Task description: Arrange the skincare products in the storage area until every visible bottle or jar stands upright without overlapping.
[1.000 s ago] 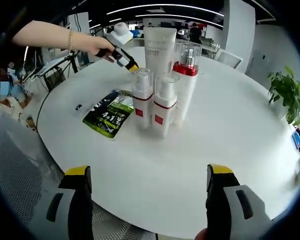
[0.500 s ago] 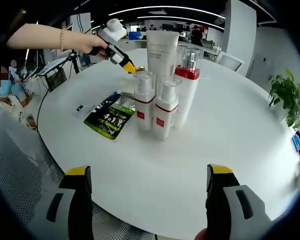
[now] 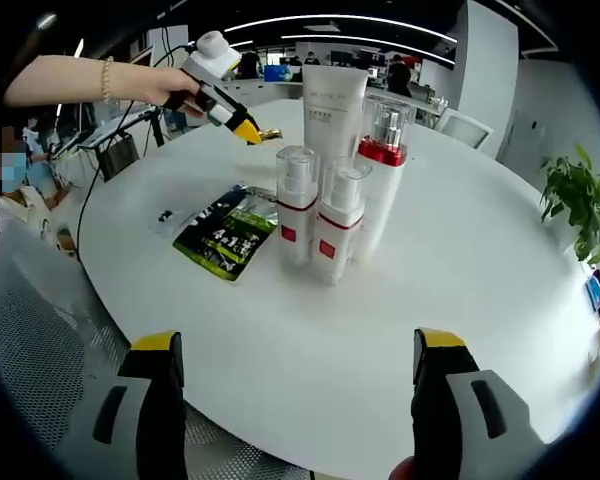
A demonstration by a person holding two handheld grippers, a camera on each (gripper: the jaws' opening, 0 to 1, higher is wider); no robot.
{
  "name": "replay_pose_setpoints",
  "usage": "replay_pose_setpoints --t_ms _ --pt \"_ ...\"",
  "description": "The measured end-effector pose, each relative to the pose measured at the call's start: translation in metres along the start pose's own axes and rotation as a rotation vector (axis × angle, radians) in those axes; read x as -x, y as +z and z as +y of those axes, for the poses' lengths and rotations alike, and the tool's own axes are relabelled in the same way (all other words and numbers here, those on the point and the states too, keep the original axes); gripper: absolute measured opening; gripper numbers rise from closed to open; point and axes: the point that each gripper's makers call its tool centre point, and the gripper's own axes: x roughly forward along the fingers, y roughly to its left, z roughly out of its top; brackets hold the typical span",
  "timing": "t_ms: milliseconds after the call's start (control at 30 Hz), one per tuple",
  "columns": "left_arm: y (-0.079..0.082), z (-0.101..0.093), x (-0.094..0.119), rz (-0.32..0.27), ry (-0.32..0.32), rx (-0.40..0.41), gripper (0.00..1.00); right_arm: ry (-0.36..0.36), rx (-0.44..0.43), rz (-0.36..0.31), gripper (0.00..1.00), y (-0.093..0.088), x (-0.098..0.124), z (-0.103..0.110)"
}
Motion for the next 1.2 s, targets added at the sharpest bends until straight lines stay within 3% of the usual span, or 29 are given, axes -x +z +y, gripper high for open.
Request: replay_pose_setpoints --t_ms 500,1000,1133,1200 --pt "-0.009 -0.012 0.034 -0.040 0.049 0.055 0.36 0.010 -0.039 -0.050 0.89 0.008 0.004 0.000" --pt "-0.013 -0.034 0.078 -0.078 0.143 0.111 0.36 0.033 0.011 -0.049 0.89 0.010 0.002 0.007" --pt "-0.007 -0.048 0.089 -0.110 0.148 0.135 0.36 0.031 0.036 -0.044 0.89 0.010 0.002 0.009" --pt "-0.010 -0.045 0.093 -0.116 0.154 0.138 0.36 0.032 0.058 -0.046 0.89 0.011 0.002 0.012"
